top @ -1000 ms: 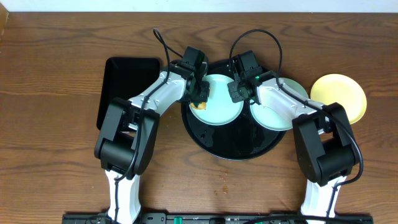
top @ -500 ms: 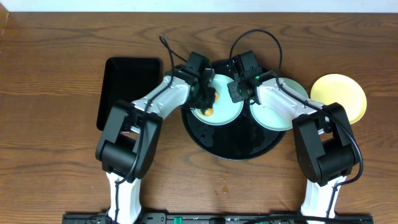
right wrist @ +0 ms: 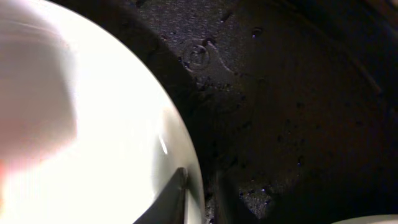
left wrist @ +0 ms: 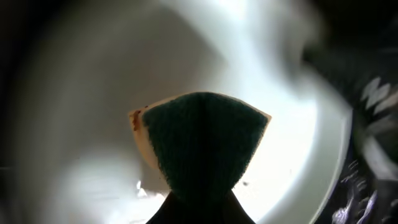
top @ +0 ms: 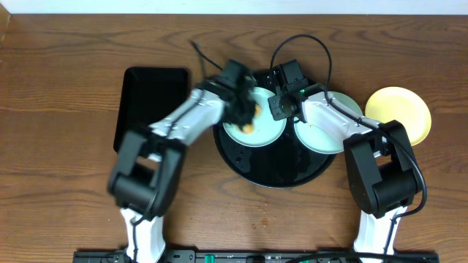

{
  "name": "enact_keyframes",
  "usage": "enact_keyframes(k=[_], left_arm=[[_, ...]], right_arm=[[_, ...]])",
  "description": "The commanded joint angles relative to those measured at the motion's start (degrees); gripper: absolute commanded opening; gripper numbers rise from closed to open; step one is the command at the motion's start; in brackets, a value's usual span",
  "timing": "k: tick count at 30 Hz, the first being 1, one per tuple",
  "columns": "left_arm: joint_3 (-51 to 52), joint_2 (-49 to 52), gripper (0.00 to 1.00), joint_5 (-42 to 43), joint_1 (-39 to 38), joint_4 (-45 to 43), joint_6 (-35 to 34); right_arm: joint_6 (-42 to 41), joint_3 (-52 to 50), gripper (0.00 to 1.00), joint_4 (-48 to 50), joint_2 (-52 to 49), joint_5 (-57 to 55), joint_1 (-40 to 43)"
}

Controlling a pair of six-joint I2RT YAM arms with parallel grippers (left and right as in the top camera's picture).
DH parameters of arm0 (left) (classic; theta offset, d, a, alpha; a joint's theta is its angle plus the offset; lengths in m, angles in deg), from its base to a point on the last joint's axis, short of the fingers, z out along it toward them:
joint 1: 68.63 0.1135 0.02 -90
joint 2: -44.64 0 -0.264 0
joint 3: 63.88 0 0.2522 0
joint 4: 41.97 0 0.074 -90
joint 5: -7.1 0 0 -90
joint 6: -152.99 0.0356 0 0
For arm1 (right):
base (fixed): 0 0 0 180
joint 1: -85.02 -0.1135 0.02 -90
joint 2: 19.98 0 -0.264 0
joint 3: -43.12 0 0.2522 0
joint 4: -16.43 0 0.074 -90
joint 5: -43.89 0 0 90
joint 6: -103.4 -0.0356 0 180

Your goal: Clean dirty plates on tray and stack at the side

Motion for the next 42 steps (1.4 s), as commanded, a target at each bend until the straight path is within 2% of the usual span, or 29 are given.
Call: enact_keyframes(k=[1,5,12,18,24,32,42], left_arm=[[-3.34,-9.49,0.08,-1.46,5.11,-0.83,-0.28],[-3.34,-14.75,0.08,-4.48,10.58,1.55,-0.28],[-2.69,-15.76,0.08,-8.98,19.04,9.94,-0.26],[1.25,-14.58,0.08,-9.18,23.65,11.87,1.79],[4.55,-11.63,0.08,-13.92,25.55,11.43,2.1],[4.76,-4.96,0.09,-16.0,25.55,10.36,2.1],[4.76,-4.09,0.11,-21.31,25.55,9.35,2.12]], right_arm=[[-0.07,-0.46,0.24,0.09,-0.83,-2.29,0.44],[-0.09,-0.46,0.32,0.09,-0.83,-2.29,0.44],[-0.09,-0.46,0.33,0.09,-0.83,-2.29,0.44],[-0.07,-0.46,0.22,0.15,-0.83,-0.2,0.42],[-0.07,-0.46,0.01,0.2,-0.83,0.7,0.44],[1.92,-0.11,0.01,2.51,0.98,-0.83,0.42],[12.37,0.17,0.01,2.25,20.13,-19.98,-3.13]])
